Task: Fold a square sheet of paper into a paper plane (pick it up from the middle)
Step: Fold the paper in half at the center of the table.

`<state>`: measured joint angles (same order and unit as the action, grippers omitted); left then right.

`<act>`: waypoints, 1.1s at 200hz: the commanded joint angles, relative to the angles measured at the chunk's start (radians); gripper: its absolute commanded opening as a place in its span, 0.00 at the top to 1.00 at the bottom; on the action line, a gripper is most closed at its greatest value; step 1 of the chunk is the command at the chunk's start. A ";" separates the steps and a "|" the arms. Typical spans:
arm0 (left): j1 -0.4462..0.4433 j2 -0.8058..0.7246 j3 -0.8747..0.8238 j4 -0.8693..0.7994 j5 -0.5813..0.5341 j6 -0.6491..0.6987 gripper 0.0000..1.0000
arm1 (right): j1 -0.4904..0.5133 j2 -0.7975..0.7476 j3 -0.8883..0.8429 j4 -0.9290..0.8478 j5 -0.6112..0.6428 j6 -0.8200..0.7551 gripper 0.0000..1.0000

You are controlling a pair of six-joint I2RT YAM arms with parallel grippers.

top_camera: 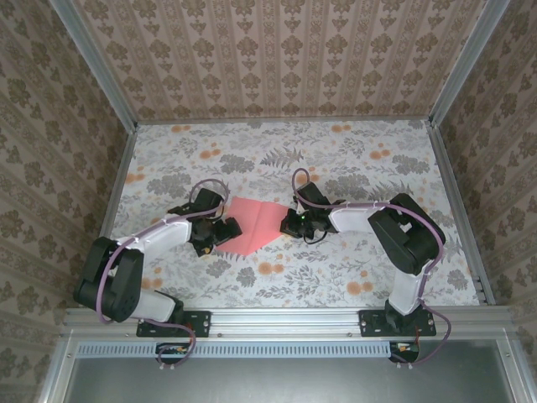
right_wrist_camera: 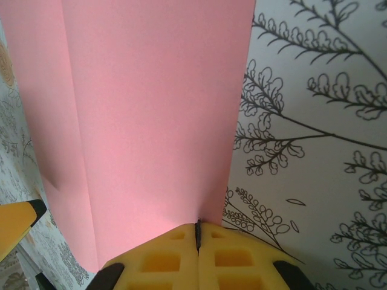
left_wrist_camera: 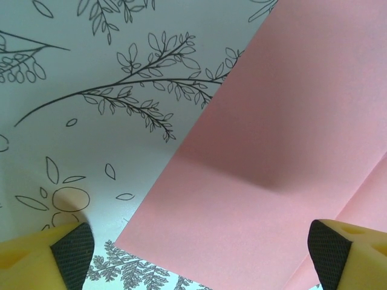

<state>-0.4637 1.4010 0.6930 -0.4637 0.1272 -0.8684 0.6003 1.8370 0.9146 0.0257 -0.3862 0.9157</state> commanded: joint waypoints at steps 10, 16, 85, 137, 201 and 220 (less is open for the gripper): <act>-0.007 0.037 0.009 0.066 0.060 0.002 0.09 | 0.006 0.046 -0.003 -0.065 0.037 -0.017 0.94; -0.012 0.039 0.014 0.069 0.064 0.006 0.10 | 0.006 0.047 -0.004 -0.065 0.037 -0.016 0.94; -0.061 0.041 0.053 0.060 0.050 0.025 0.22 | 0.006 0.049 -0.003 -0.065 0.035 -0.019 0.94; -0.078 0.041 0.051 0.163 0.145 0.061 0.23 | 0.006 0.051 -0.004 -0.062 0.029 -0.018 0.94; -0.085 0.027 0.095 -0.030 -0.036 0.071 0.14 | 0.006 0.059 -0.001 -0.064 0.026 -0.017 0.95; -0.085 0.022 0.084 -0.064 -0.081 0.047 0.11 | 0.006 0.063 0.001 -0.068 0.027 -0.019 0.95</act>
<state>-0.5468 1.4342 0.7620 -0.4023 0.1677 -0.8116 0.6003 1.8435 0.9195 0.0265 -0.3954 0.9123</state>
